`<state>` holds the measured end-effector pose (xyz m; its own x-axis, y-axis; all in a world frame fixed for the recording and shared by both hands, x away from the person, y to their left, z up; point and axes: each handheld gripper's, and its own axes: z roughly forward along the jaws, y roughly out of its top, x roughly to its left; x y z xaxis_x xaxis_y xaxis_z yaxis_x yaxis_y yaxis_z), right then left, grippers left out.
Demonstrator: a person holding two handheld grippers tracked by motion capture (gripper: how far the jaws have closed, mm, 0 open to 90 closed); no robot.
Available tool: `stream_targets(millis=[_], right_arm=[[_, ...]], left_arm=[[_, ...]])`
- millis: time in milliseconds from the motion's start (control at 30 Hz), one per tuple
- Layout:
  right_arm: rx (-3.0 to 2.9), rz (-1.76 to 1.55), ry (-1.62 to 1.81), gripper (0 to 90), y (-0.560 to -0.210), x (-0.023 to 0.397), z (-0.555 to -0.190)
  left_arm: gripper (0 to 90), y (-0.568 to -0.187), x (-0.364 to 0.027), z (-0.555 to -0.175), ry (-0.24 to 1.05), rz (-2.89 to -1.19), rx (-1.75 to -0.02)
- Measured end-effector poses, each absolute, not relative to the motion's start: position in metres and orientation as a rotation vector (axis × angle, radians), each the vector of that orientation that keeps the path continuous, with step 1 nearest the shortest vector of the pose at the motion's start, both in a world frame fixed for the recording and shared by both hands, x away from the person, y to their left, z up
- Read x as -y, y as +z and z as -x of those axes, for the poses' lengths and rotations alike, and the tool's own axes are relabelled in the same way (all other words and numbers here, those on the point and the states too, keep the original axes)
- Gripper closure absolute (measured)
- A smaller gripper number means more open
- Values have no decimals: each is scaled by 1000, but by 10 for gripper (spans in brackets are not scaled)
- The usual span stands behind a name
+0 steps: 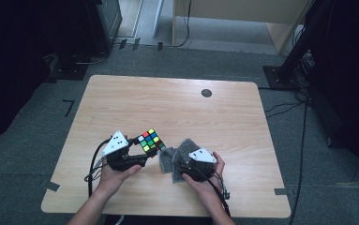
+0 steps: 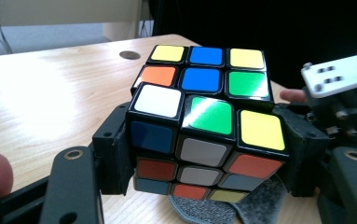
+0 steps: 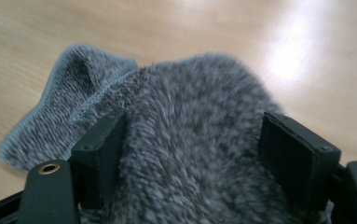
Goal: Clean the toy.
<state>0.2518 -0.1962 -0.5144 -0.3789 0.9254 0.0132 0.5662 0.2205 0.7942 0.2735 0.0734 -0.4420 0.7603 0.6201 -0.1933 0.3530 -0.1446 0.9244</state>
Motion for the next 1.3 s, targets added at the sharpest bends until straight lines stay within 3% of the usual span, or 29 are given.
stream_targets(millis=[100, 500, 700, 833, 1100, 1300], right_arm=[[-2067, -1386, 1000, 284, -517, 196, -254], [-2084, -1421, 998, 307, -523, 200, -255], [-2097, -1388, 1033, 602, -521, 204, -251], [-2081, -1396, 1050, 691, -519, 210, -250], [-1844, -1301, 1399, 705, -470, 228, -231], [-1795, -1126, 1595, 701, -431, 219, -213]], left_arm=[[330, -445, -73, -274, 280, -1767, -770], [329, -449, -70, -272, 289, -1793, -759], [329, -450, -70, -272, 298, -1797, -750], [329, -451, -69, -270, 314, -1810, -731], [329, -458, -57, -265, 356, -1886, -677], [329, -465, -40, -256, 405, -1960, -611]])
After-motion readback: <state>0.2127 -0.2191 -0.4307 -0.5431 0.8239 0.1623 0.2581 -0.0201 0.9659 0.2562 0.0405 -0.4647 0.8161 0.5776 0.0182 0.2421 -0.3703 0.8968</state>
